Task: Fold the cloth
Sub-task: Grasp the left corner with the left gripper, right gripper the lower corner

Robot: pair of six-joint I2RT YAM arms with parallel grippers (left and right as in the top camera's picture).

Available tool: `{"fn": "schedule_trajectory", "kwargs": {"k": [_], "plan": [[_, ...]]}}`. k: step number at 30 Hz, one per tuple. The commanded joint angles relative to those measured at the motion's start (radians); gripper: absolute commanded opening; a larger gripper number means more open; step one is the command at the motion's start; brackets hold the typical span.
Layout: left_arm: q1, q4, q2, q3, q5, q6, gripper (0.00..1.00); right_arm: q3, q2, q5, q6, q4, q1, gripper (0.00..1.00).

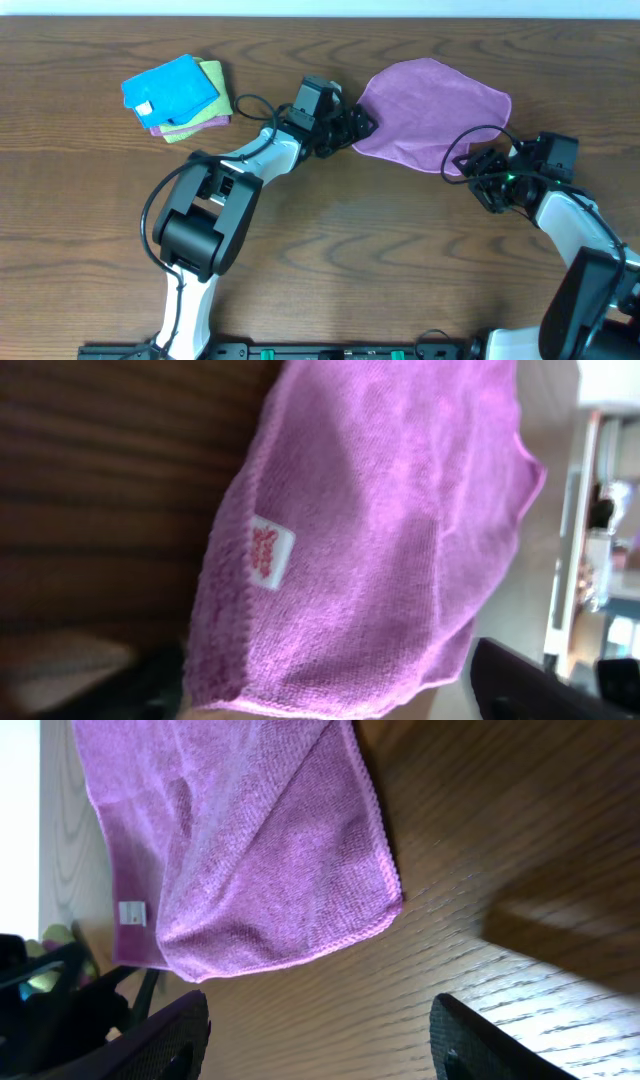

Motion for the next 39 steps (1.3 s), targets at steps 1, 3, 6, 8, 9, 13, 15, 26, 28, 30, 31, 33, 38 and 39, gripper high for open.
{"fn": "schedule_trajectory", "kwargs": {"k": [1, 3, 6, 8, 9, 13, 15, 26, 28, 30, 31, 33, 38, 39], "plan": [[-0.003, -0.001, 0.031, 0.007, -0.047, 0.000, 0.72, -0.005, 0.008, -0.034, 0.017, -0.004, 0.008, 0.71], [-0.003, -0.001, 0.044, 0.007, -0.039, -0.002, 0.58, -0.005, 0.008, -0.030, 0.014, -0.004, 0.008, 0.71], [-0.002, -0.005, 0.051, 0.007, -0.039, -0.019, 0.35, -0.005, 0.008, -0.023, -0.015, -0.009, 0.008, 0.70], [-0.001, -0.003, 0.051, 0.007, -0.039, -0.019, 0.20, -0.006, 0.008, 0.025, -0.022, -0.040, 0.008, 0.71], [0.000, -0.001, 0.051, 0.007, -0.036, -0.020, 0.16, -0.008, 0.008, 0.053, -0.026, -0.053, 0.008, 0.71], [0.002, -0.001, 0.051, 0.007, -0.032, -0.024, 0.06, -0.033, 0.008, 0.107, -0.043, -0.050, 0.008, 0.71], [0.002, 0.000, 0.051, 0.007, -0.026, -0.030, 0.06, -0.059, 0.008, 0.116, -0.043, -0.011, 0.008, 0.70], [0.002, 0.000, 0.051, 0.007, 0.014, -0.030, 0.06, -0.142, 0.047, 0.161, 0.037, 0.214, 0.063, 0.63], [0.002, 0.000, 0.051, 0.007, 0.021, -0.030, 0.06, -0.141, 0.080, 0.161, 0.059, 0.257, 0.079, 0.62], [0.002, 0.000, 0.051, 0.007, 0.021, -0.030, 0.06, -0.141, 0.122, 0.161, 0.078, 0.291, 0.092, 0.61], [0.002, 0.000, 0.051, 0.007, 0.021, -0.030, 0.06, -0.141, 0.138, 0.161, 0.080, 0.299, 0.095, 0.60], [0.003, 0.000, 0.051, 0.007, 0.023, -0.029, 0.06, -0.141, 0.171, 0.166, 0.080, 0.312, 0.098, 0.58], [0.016, 0.000, 0.051, 0.007, 0.044, -0.028, 0.06, -0.141, 0.185, 0.225, 0.080, 0.322, 0.098, 0.59], [0.020, 0.000, 0.051, 0.007, 0.045, -0.026, 0.06, -0.141, 0.185, 0.225, 0.080, 0.327, 0.098, 0.59]]}}
